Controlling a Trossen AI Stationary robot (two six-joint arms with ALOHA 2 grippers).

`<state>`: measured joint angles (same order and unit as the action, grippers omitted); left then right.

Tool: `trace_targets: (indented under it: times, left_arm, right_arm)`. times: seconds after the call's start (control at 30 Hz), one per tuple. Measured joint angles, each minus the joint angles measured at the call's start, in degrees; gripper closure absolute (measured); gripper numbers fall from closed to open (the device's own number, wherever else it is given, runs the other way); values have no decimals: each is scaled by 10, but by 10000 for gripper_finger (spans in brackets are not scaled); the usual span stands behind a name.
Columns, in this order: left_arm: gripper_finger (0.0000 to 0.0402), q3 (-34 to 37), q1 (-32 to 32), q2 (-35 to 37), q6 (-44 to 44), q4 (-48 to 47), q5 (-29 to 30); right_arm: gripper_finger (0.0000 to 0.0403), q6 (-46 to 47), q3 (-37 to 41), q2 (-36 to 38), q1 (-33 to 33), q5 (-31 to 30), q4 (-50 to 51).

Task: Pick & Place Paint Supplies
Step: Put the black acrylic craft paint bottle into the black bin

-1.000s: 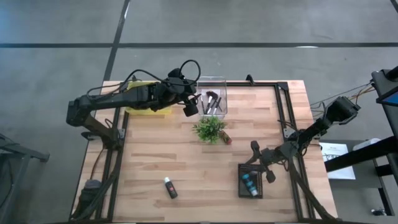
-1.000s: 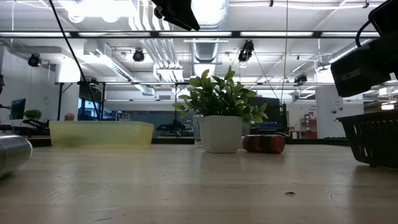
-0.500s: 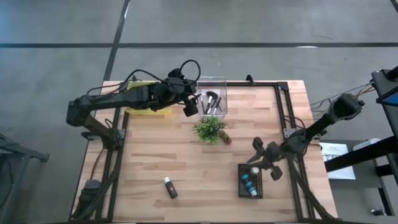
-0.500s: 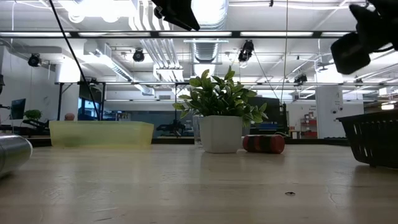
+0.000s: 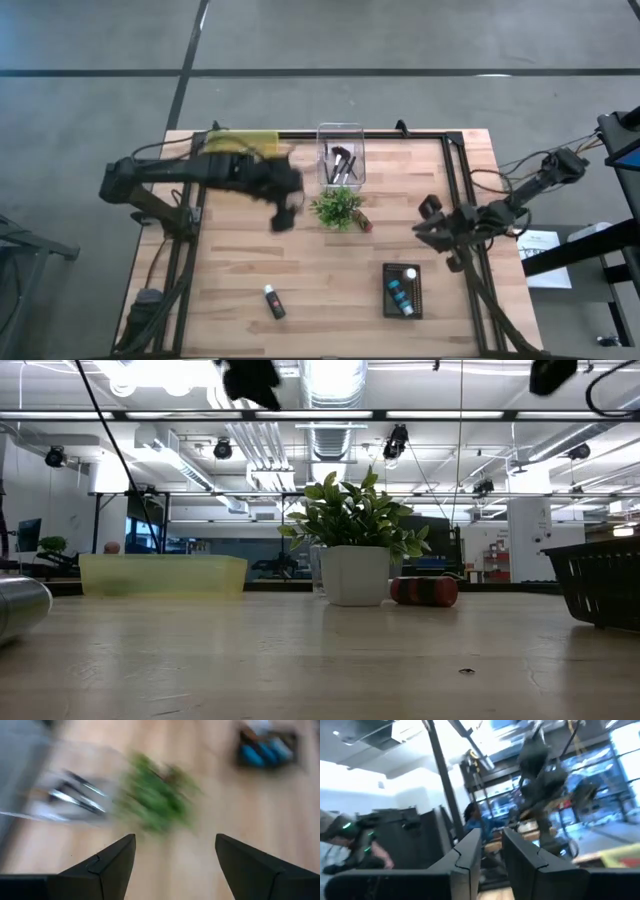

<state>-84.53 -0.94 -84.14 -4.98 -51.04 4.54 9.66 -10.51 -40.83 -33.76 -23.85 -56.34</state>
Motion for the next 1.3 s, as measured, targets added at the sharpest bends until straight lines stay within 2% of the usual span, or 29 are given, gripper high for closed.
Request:
trace_targets:
  times: [0.1, 0.3, 0.43, 0.53, 0.67, 0.83, 1.1, 1.3]
  left_arm:
    - [121, 2, 68, 0, -11, -57, -40]
    - [121, 44, 216, -4, -10, -107, -42]
    - [121, 120, 256, -4, 10, -81, -43]
    - [121, 196, 263, -4, 47, -6, -80]
    - [121, 274, 263, -5, 74, 61, -108]
    - [121, 327, 266, -4, 153, 148, -117]
    - [124, 401, 274, -4, 201, 230, -130]
    - [162, 451, 279, -4, 213, 323, -129]
  right_arm:
    - [292, -25, -57, 30, 22, -3, 90]
    - [193, -65, -188, 77, 83, -4, 323]
    - [141, -69, -274, 92, 114, -4, 477]
    - [117, -70, -331, 95, 129, -5, 574]
    - [103, -56, -393, 95, 134, -21, 684]
    - [101, -27, -440, 96, 134, -52, 790]
    - [101, 4, -468, 97, 133, -76, 815]
    - [101, 21, -477, 91, 133, -93, 814]
